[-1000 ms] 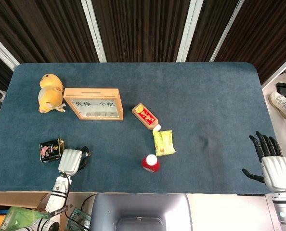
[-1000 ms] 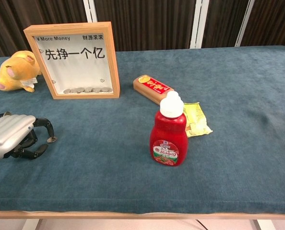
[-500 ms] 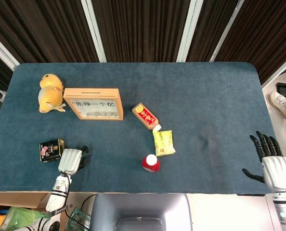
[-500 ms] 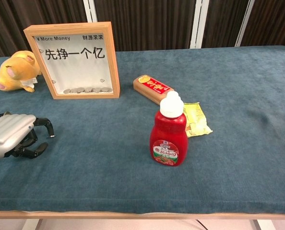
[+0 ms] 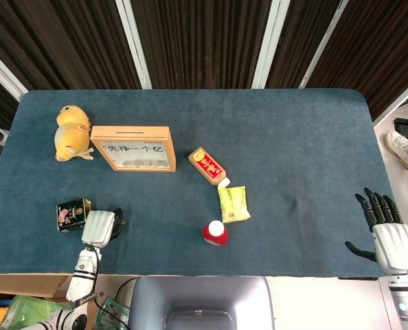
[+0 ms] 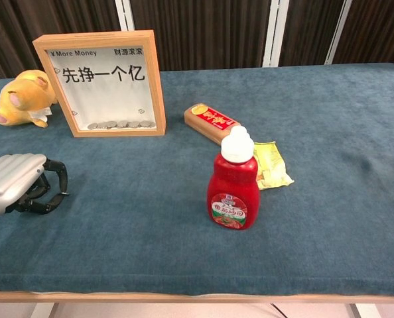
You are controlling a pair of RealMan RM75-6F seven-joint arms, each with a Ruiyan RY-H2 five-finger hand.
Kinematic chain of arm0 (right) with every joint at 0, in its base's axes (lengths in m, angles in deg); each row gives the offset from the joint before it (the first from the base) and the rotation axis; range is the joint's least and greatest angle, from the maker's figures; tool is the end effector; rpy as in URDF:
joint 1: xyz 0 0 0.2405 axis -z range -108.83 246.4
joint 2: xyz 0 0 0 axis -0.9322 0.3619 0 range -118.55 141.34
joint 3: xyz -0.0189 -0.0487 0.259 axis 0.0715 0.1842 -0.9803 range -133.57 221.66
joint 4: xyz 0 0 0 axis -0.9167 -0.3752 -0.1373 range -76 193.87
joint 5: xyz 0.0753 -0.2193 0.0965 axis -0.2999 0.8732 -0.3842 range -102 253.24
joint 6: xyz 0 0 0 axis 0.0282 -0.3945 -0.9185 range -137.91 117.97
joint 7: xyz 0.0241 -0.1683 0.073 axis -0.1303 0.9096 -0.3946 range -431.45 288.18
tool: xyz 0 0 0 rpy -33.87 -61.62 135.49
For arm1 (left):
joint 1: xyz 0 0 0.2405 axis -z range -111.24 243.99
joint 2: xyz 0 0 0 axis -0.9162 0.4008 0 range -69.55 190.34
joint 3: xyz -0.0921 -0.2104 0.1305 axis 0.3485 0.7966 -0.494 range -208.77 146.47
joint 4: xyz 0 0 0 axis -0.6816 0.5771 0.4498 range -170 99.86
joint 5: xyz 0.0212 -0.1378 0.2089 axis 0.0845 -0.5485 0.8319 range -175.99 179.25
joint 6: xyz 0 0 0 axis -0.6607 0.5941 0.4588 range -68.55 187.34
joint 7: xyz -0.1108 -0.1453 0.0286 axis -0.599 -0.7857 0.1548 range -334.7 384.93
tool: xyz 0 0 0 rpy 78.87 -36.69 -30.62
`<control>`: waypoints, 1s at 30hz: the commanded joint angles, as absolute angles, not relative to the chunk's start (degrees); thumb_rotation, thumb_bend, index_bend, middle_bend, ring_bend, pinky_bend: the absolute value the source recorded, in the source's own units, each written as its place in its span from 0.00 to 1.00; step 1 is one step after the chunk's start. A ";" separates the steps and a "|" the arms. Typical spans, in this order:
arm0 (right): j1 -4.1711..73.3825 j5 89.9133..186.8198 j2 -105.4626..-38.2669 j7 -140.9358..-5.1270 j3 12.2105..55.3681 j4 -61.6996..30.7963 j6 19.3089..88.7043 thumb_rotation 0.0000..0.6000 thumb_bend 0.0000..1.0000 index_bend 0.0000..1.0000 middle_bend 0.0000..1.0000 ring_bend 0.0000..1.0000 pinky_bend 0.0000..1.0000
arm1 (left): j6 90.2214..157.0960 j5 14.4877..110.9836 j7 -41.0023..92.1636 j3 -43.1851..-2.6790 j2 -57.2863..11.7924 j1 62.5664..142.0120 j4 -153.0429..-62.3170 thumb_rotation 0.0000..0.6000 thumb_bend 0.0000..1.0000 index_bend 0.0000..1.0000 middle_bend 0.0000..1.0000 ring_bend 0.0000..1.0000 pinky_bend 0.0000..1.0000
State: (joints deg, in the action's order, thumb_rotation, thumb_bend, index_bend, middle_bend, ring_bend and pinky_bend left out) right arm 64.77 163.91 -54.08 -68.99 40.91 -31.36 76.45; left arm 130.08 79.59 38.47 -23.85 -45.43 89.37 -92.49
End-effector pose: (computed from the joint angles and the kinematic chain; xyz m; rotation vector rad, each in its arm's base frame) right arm -0.3341 -0.2226 0.1224 1.4114 -0.8304 0.8906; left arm -0.2766 0.3350 -0.0974 -1.5724 -0.8628 -0.8460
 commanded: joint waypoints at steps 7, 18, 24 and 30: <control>64.75 163.83 -54.02 -68.86 40.97 -31.46 76.29 1.00 0.22 0.00 0.00 0.00 0.00 | 130.45 79.99 37.71 -24.06 -45.47 89.43 -92.16 1.00 0.41 0.57 1.00 1.00 1.00; 64.73 163.82 -53.96 -68.65 41.05 -31.55 76.15 1.00 0.22 0.00 0.00 0.00 0.00 | 131.30 80.64 36.41 -24.11 -45.87 89.56 -91.48 1.00 0.47 0.65 1.00 1.00 1.00; 64.75 163.75 -53.93 -68.64 41.00 -31.59 76.20 1.00 0.22 0.00 0.00 0.00 0.00 | 132.78 81.30 34.36 -23.55 -45.62 89.64 -91.87 1.00 0.61 0.71 1.00 1.00 1.00; 64.77 163.73 -53.86 -68.86 40.96 -31.53 76.24 1.00 0.22 0.00 0.00 0.00 0.00 | 131.26 79.79 30.39 -20.46 -40.14 90.74 -99.20 1.00 0.63 0.72 1.00 1.00 1.00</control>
State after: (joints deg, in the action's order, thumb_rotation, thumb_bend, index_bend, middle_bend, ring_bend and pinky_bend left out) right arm 64.77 163.73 -53.86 -68.86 40.97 -31.54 76.23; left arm 132.20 80.63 31.91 -21.98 -42.78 90.13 -95.97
